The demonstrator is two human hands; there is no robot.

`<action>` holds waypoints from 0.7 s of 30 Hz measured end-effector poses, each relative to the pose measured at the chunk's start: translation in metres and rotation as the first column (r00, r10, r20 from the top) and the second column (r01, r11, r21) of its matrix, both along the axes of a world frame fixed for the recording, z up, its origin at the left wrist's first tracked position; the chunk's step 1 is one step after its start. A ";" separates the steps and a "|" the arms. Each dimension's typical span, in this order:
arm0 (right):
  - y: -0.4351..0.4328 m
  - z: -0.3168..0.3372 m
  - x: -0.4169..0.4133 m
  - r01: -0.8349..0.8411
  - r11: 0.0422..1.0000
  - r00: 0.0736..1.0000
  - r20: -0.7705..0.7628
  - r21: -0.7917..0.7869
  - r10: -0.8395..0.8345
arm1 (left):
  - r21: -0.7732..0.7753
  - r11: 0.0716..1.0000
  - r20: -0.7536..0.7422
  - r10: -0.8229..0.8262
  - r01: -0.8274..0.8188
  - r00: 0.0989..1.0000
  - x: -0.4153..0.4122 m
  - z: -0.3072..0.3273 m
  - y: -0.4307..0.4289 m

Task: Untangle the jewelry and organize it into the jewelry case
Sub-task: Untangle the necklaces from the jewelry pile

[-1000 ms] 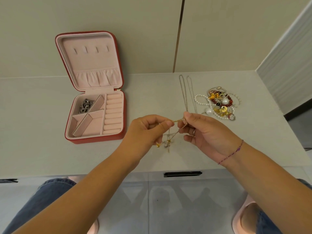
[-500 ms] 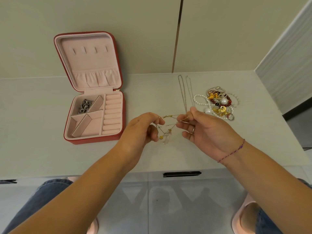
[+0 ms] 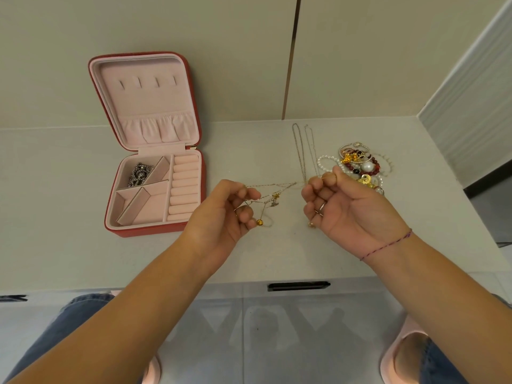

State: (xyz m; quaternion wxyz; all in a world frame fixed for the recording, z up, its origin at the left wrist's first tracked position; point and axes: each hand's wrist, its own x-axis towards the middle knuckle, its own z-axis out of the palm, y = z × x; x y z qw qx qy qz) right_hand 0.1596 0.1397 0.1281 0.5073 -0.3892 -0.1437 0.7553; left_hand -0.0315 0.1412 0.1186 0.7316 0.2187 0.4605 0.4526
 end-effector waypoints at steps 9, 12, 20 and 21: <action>-0.003 0.005 -0.004 0.012 0.999 0.989 -0.149 -0.032 -0.016 | -0.024 0.999 0.017 0.044 -0.044 0.999 0.002 0.002 -0.001; -0.003 0.005 -0.004 0.009 0.999 0.988 -0.151 -0.037 -0.015 | 0.008 0.999 -0.023 0.045 -0.044 0.999 0.003 0.002 -0.003; 0.002 0.013 0.005 -0.073 0.989 0.997 0.020 0.130 0.071 | 0.103 0.994 -0.194 -0.002 0.022 0.981 -0.002 0.000 -0.003; 0.002 0.014 0.006 -0.085 0.986 0.996 0.051 0.145 0.078 | 0.109 0.993 -0.216 -0.010 0.034 0.976 -0.001 0.001 -0.004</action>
